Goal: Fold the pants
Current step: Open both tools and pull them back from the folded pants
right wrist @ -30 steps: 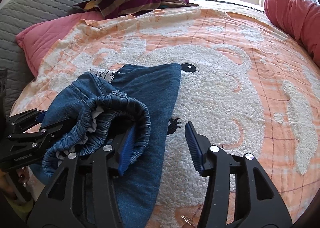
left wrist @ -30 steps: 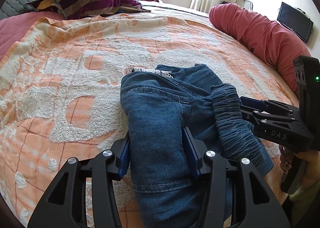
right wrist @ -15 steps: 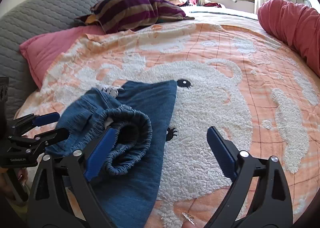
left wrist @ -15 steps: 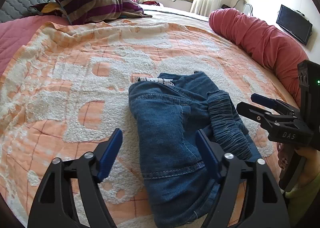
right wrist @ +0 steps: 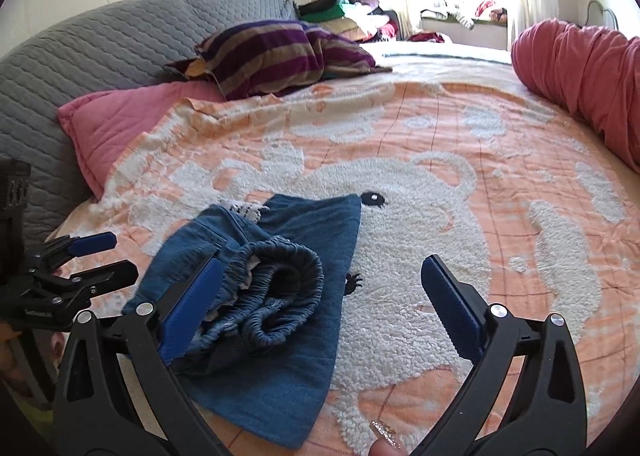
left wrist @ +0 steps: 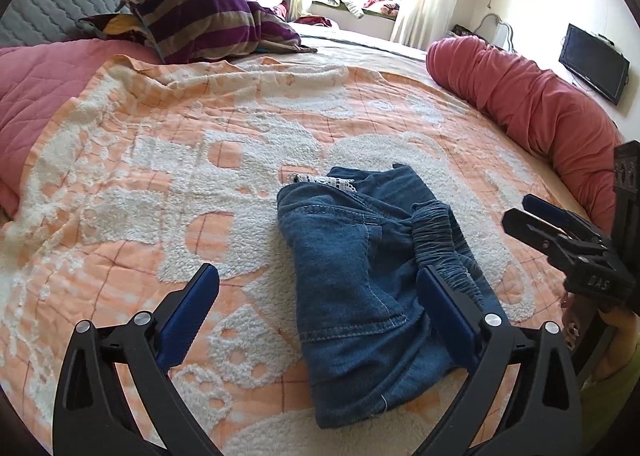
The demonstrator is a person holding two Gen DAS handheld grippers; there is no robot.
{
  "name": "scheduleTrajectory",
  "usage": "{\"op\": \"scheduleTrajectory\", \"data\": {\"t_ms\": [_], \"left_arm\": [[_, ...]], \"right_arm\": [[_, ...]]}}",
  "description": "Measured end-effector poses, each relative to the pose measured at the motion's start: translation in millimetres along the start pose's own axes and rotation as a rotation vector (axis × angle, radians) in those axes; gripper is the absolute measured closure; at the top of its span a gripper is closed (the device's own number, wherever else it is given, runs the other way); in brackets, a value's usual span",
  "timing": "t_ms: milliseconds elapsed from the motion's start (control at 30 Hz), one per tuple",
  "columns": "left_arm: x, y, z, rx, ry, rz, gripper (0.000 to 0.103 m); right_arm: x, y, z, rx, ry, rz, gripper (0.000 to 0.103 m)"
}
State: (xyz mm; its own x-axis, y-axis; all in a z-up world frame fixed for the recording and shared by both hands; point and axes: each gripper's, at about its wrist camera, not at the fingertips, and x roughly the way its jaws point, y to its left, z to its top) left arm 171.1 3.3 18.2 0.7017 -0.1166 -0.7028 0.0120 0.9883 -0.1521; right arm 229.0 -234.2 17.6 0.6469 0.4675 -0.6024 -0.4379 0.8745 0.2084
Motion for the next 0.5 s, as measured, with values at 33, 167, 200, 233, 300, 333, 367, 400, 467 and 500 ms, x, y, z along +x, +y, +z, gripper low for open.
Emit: {"op": "scheduleTrajectory", "data": {"t_ms": [33, 167, 200, 233, 300, 333, 367, 400, 467, 500], "left_arm": [[-3, 0, 0, 0.0, -0.005, 0.003, 0.005], [-20, -5, -4, -0.001, -0.038, 0.005, 0.005], [-25, -7, -6, 0.001, -0.047, 0.006, 0.005], [-31, -9, -9, 0.005, -0.057, 0.009, 0.004], [-40, -12, -14, 0.01, -0.067, 0.017, 0.005], [-46, -13, -18, 0.01, -0.075, 0.019, 0.005], [-51, -14, -22, 0.009, -0.082, 0.021, 0.004], [-55, -14, -26, 0.007, -0.084, 0.023, 0.004], [-61, -14, -34, 0.005, -0.081, 0.021, 0.004], [-64, -14, -40, 0.003, -0.079, 0.022, 0.004]], "right_arm": [[-6, 2, 0, -0.003, -0.012, -0.002, 0.009], [-30, 9, -1, -0.021, -0.057, -0.007, 0.009], [-36, 10, -3, -0.025, -0.068, -0.011, 0.009], [-42, 11, -5, -0.027, -0.076, -0.016, 0.009], [-53, 14, -11, -0.032, -0.081, -0.024, 0.009], [-56, 15, -14, -0.036, -0.078, -0.027, 0.009], [-61, 16, -17, -0.042, -0.076, -0.03, 0.009], [-67, 18, -21, -0.05, -0.08, -0.037, 0.009], [-77, 22, -28, -0.058, -0.084, -0.042, 0.009], [-81, 23, -31, -0.06, -0.082, -0.038, 0.009]]}}
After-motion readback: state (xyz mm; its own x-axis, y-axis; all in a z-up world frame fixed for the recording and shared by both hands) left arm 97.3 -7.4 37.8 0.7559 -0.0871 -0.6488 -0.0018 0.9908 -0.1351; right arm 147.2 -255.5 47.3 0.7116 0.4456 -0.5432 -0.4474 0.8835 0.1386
